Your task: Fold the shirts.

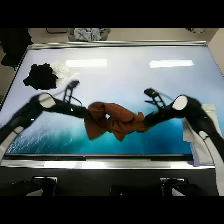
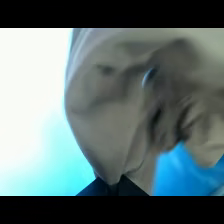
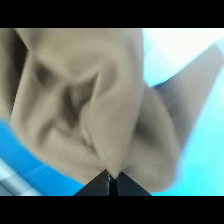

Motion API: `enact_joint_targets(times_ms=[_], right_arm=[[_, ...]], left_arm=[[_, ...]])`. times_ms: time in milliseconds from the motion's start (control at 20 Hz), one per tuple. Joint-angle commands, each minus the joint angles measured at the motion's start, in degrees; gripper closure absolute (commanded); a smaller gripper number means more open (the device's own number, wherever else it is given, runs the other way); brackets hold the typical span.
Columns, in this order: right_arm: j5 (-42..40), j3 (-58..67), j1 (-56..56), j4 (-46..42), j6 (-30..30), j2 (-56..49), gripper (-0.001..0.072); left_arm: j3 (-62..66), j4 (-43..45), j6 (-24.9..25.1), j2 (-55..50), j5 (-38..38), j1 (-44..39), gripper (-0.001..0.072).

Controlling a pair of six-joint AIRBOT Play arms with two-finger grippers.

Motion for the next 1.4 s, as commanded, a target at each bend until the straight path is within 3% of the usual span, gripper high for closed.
enact_joint_targets(times_ms=[0,200,300,500,750,900,1000,1100,1250,1350], right_arm=[[-2.60,15.32,-0.04,-13.14,-3.87,9.68,0.0670],[-12.52,35.32,-0.04,-16.98,-3.85,21.62,0.0669],[-11.91,38.40,-0.04,-16.33,-2.14,26.53,0.0669],[4.52,38.40,-0.04,-17.86,-1.49,32.15,0.0669],[14.08,38.38,-0.04,-18.53,-1.03,33.51,0.0669],[27.89,35.76,-0.04,-18.51,-1.05,28.85,0.0669],[31.21,26.93,-0.04,-18.49,-1.05,25.46,0.0667],[24.26,14.12,-0.04,-18.47,-1.05,22.82,0.0667],[0.20,1.07,-0.04,-18.49,-0.76,15.87,0.0666],[-13.60,0.83,-0.04,-18.47,2.23,8.35,0.0667]], left_arm=[[17.31,9.90,-0.04,7.41,-0.90,1.38,0.0675],[39.87,11.10,-0.04,14.58,-0.70,4.66,0.0675],[44.85,11.08,-1.53,17.66,-0.74,5.92,0.0675],[44.98,11.10,-5.01,22.84,-5.90,5.92,0.0674],[43.47,10.95,-5.49,24.35,-15.52,5.84,0.0675],[32.46,10.86,-6.05,24.35,-21.44,5.70,0.0674],[20.39,10.84,-6.03,24.11,-20.90,5.07,0.0675],[6.88,10.84,-5.79,23.39,-17.53,4.02,0.0674],[-8.26,10.84,-2.62,19.87,-3.93,3.23,0.0674],[-10.38,10.88,0.33,14.71,4.04,3.28,0.0674]])
